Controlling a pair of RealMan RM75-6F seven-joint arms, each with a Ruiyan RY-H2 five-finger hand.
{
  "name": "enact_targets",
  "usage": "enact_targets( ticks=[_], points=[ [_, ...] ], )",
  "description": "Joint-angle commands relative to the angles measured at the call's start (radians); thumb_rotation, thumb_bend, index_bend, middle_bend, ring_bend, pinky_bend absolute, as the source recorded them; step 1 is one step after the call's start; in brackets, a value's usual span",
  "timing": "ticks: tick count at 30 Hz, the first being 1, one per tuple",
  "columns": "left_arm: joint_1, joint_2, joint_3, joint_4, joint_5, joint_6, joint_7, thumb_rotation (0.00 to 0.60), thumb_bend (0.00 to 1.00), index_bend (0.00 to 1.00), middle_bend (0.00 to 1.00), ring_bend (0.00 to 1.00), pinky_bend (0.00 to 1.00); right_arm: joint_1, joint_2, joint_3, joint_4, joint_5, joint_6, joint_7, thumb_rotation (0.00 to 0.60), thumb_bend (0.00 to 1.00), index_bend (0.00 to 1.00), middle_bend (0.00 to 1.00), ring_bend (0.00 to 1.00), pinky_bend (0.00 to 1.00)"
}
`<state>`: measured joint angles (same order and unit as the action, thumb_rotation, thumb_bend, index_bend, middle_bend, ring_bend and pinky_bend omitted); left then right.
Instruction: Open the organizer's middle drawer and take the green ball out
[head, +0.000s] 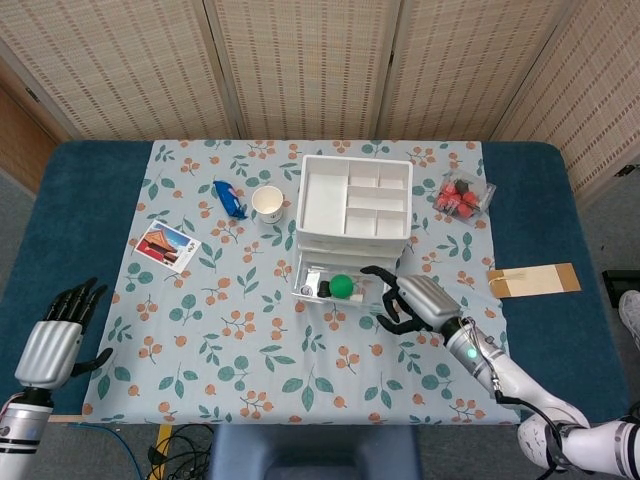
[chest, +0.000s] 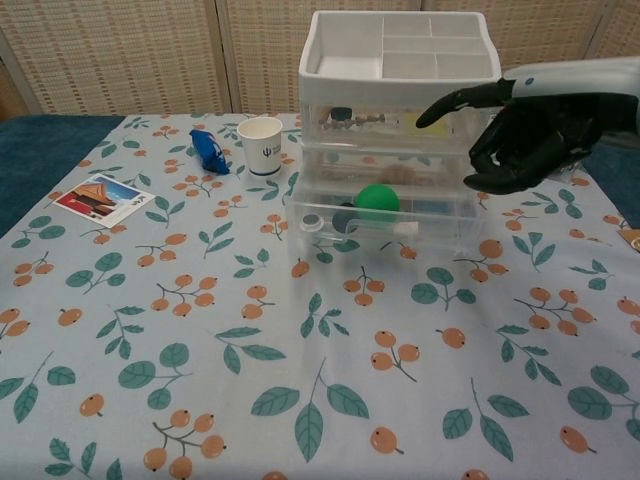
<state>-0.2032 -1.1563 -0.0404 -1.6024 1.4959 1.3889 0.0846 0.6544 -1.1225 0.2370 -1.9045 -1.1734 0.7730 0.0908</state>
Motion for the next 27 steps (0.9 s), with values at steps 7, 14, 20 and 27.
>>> enact_targets(
  ticks=[7, 14, 20, 27],
  points=[
    [0.006, 0.005, -0.001, -0.004, 0.000, 0.011, -0.001, 0.600, 0.20, 0.05, 0.02, 0.06, 0.09, 0.172, -0.066, -0.005, 0.128, -0.016, 0.002, -0.370, 0.600, 0.21, 0.22, 0.78, 0.90, 1.00],
    [0.010, 0.003, 0.001, 0.002, -0.005, 0.010, -0.009, 0.600, 0.20, 0.05, 0.02, 0.06, 0.09, 0.242, -0.163, -0.031, 0.230, 0.012, 0.016, -0.536, 0.600, 0.21, 0.27, 0.87, 0.97, 1.00],
    [0.015, -0.001, 0.002, 0.017, -0.009, 0.012, -0.023, 0.600, 0.20, 0.05, 0.02, 0.06, 0.09, 0.272, -0.218, -0.063, 0.287, -0.002, 0.038, -0.630, 0.600, 0.21, 0.32, 0.92, 1.00, 1.00],
    [0.016, -0.005, 0.003, 0.029, -0.007, 0.012, -0.035, 0.600, 0.20, 0.05, 0.02, 0.06, 0.09, 0.292, -0.256, -0.084, 0.323, -0.002, 0.042, -0.670, 0.600, 0.22, 0.32, 0.92, 1.00, 1.00]
  ],
)
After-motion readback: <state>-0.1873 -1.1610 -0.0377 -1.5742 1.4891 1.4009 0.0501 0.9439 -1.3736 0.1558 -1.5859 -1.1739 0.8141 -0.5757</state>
